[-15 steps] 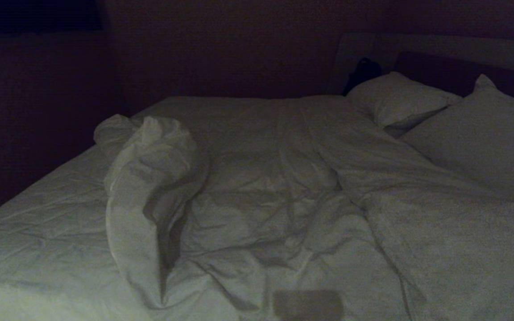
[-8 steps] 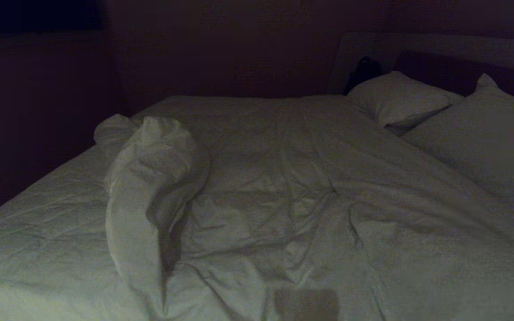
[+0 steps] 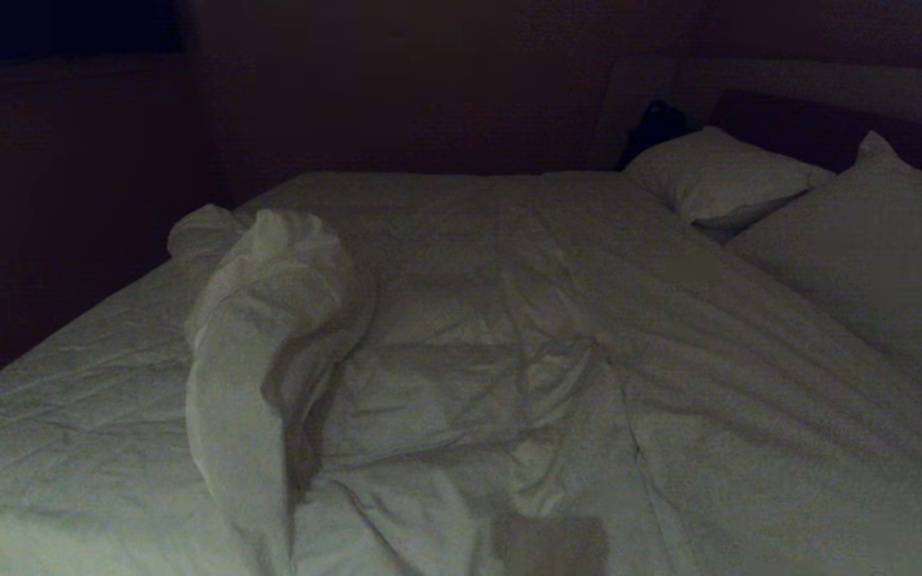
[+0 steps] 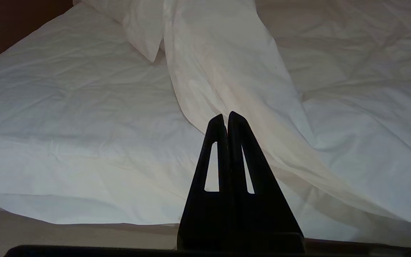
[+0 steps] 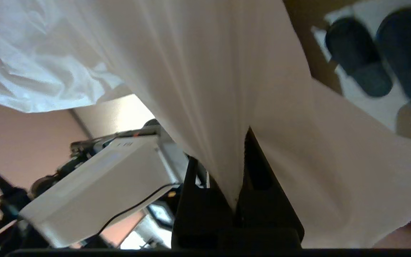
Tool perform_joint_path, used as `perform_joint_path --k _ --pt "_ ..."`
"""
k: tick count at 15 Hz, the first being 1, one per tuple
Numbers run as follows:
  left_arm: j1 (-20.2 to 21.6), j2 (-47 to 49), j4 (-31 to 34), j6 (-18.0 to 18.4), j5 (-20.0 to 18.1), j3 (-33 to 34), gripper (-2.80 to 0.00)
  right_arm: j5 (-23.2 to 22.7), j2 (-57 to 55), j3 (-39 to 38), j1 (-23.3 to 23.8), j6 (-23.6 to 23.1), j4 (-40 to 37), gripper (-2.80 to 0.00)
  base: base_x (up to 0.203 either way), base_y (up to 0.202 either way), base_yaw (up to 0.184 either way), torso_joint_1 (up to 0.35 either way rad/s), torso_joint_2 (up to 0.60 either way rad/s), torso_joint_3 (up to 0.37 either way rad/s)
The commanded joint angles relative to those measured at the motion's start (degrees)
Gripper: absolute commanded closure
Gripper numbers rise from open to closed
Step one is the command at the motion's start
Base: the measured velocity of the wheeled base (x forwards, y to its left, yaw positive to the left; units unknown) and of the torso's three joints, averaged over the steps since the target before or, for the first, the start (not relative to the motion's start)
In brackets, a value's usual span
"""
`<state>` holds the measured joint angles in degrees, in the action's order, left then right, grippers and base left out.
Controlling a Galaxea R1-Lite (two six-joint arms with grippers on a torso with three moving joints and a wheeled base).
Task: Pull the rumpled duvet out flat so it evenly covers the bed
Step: Flatten the corners of the folded blanket
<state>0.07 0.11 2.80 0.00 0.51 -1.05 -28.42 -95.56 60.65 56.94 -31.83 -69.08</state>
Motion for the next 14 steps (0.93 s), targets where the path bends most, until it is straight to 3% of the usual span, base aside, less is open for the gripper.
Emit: perform_joint_path --k 1,9,14 --pt "0.0 0.0 0.0 0.0 0.0 0.0 0.00 -0.1 -0.6 0.2 0.2 -0.1 -0.9 0.00 0.000 0.000 0.000 0.000 0.00 0.000" --pt "0.0 0.0 0.0 0.0 0.0 0.0 0.00 -0.1 -3.2 0.6 0.1 -0.1 7.1 0.00 0.000 0.000 0.000 0.000 0.00 0.000" --pt "0.0 0.0 0.0 0.0 0.0 0.0 0.00 -0.1 -4.2 0.6 0.1 -0.3 7.4 0.00 0.000 0.000 0.000 0.000 0.00 0.000"
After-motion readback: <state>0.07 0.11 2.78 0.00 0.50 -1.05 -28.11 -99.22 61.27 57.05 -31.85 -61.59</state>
